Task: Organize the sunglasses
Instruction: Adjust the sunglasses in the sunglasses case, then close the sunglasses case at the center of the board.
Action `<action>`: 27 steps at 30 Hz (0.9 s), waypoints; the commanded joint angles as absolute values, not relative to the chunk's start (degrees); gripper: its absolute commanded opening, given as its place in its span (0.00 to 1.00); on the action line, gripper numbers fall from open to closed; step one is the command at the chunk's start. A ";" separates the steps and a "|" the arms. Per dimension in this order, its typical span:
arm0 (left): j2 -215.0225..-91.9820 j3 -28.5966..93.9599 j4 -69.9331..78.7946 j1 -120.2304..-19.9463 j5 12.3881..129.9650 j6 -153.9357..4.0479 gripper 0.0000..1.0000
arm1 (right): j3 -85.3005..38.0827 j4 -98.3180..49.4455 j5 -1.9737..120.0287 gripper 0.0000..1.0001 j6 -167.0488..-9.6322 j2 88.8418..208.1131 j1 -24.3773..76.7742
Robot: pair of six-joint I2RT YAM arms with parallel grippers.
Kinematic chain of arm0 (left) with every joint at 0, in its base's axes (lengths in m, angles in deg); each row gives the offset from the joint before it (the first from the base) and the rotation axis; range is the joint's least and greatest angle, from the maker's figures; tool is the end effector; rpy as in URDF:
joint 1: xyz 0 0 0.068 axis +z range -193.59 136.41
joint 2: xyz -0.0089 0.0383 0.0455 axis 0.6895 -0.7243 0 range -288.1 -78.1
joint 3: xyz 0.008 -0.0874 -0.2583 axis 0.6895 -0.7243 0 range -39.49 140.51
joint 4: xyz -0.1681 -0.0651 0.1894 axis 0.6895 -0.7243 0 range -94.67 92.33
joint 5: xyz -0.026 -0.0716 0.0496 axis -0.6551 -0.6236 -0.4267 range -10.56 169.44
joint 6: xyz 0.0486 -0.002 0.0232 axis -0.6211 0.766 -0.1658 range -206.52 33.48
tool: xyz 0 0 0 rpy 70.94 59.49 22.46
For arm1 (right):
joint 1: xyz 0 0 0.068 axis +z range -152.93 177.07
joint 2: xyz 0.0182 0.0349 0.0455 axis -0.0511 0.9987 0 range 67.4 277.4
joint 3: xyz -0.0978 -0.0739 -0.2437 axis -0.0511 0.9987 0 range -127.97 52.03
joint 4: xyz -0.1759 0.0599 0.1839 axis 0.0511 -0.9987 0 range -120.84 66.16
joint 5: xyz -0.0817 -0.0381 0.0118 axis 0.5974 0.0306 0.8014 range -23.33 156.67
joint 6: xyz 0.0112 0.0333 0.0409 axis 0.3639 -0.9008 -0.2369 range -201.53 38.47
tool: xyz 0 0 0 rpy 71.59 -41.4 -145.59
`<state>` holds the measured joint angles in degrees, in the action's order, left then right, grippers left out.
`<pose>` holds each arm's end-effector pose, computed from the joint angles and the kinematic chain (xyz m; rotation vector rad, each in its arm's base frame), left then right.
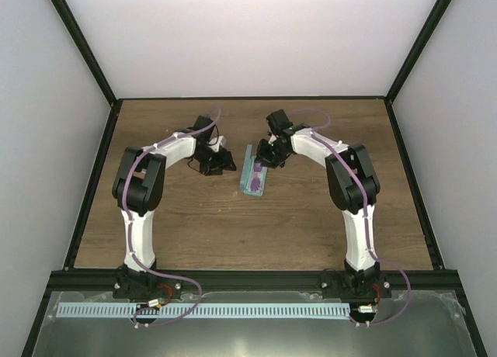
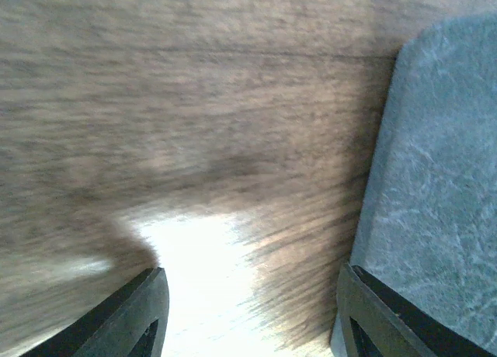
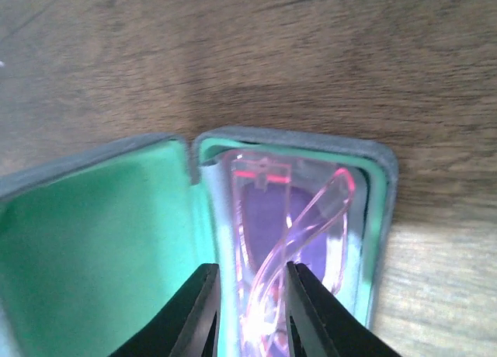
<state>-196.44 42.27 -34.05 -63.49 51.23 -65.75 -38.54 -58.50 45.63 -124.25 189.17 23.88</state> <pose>0.3785 -0.1550 0.1473 0.0876 2.9200 -0.8397 0.3900 0.2114 0.1644 0.2872 2.8861 0.7953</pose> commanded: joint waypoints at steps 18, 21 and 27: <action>-199.06 54.62 -44.40 -65.09 55.09 -67.52 0.63 | -22.53 -55.50 49.11 0.25 -123.76 179.69 23.15; -199.40 54.50 -44.83 -66.40 55.63 -67.46 0.64 | -22.83 -55.30 48.94 0.25 -123.22 181.04 23.19; -201.21 54.35 -45.14 -70.29 57.26 -67.56 0.64 | -22.70 -54.66 47.47 0.25 -122.97 183.71 23.18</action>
<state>-198.58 53.59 -43.63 -67.75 56.50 -67.26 -22.08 -55.76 48.45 -123.52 180.41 23.40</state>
